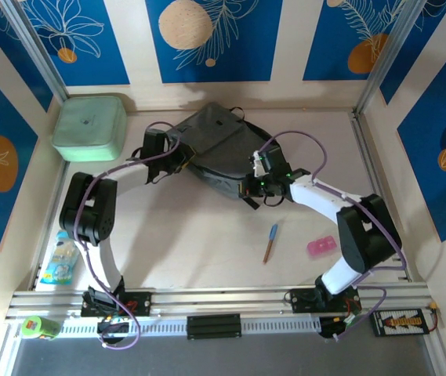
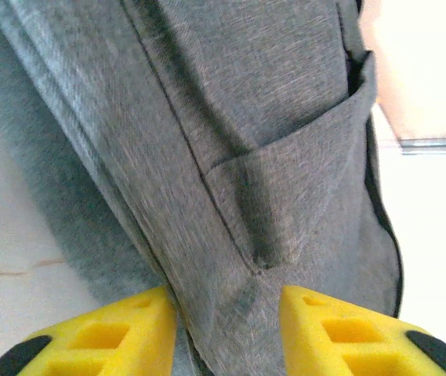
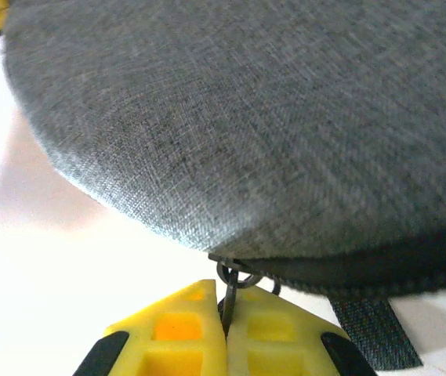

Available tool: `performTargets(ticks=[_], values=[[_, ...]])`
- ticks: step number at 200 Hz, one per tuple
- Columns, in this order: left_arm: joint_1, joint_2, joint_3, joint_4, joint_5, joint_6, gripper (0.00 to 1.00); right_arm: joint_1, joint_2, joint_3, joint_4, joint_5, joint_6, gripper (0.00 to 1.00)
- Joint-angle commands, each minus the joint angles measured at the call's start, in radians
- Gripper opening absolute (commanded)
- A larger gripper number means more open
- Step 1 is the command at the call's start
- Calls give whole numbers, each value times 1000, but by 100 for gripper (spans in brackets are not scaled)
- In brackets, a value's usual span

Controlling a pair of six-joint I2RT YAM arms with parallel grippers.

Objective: Pack the student bag
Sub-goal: Zip the student bag at the center of the table.

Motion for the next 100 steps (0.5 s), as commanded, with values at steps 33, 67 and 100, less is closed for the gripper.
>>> performTargets(ticks=[33,67,100], values=[[32,-187,-176,-88,-14,78,53,106,123,158,76,-182,23,0],[28,-253,-341,199,98,-131,61,166,187,230,59,-214,6,0],[7,-224,-421,450,124,-299,64,209,230,273,43,-222,-1,0]])
